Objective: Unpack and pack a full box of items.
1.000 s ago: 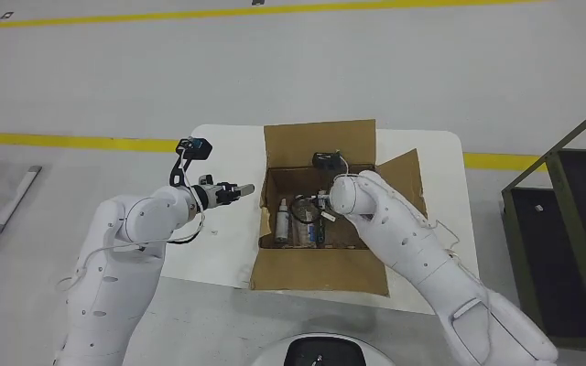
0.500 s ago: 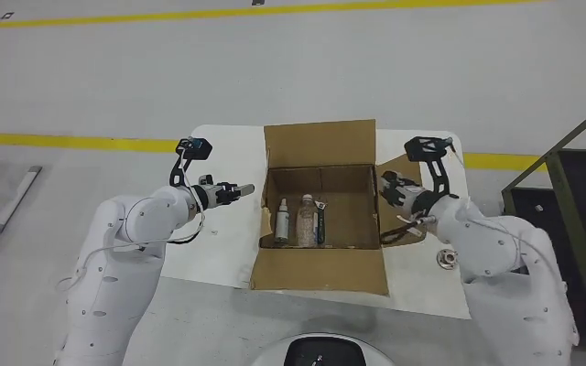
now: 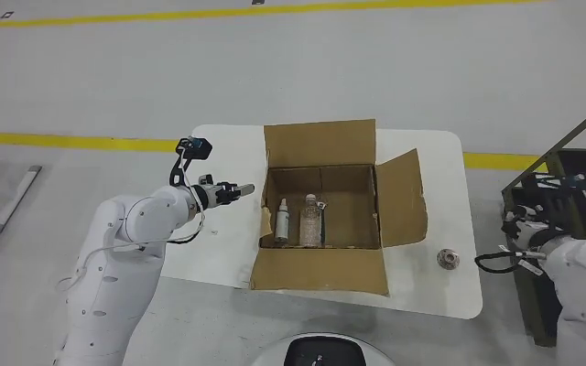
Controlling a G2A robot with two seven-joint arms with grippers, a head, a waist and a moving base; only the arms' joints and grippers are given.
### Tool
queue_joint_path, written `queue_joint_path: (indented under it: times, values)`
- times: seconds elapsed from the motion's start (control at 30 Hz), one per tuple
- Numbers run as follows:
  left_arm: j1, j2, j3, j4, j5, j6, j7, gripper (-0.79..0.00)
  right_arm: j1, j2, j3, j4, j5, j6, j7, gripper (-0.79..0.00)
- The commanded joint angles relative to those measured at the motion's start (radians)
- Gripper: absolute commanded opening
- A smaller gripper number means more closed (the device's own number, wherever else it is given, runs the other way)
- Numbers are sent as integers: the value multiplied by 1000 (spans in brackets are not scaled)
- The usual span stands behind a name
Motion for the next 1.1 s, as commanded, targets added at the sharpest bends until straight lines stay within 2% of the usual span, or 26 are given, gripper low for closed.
queue_joint_path:
  times: [0.0, 0.03, 0.1, 0.13, 0.27, 0.3, 0.37, 0.63, 1.07]
  values:
    - [0, 0, 0, 0, 0, 0, 0, 0, 1, 5, -14, 48, -27, -27, 47, -733]
    - [0, 0, 0, 0, 0, 0, 0, 0, 9, 7, -33, 74, -35, -43, 79, -705]
    - [0, 0, 0, 0, 0, 0, 0, 0, 36, 12, -74, 128, -71, -75, 129, -502]
    - [0, 0, 0, 0, 0, 0, 0, 0, 53, 13, -100, 158, -74, -87, 151, -459]
    - [0, 0, 0, 0, 0, 0, 0, 0, 133, 17, -180, 271, -74, -108, 220, -400]
    - [0, 0, 0, 0, 0, 0, 0, 0, 154, 18, -197, 295, -95, -106, 227, -363]
    - [0, 0, 0, 0, 0, 0, 0, 0, 187, 18, -240, 342, -107, -107, 230, -394]
    - [0, 0, 0, 0, 0, 0, 0, 0, 253, 25, -383, 457, -159, -109, 230, -413]
    - [0, 0, 0, 0, 0, 0, 0, 0, 265, 42, -438, 518, -139, -75, 230, -425]
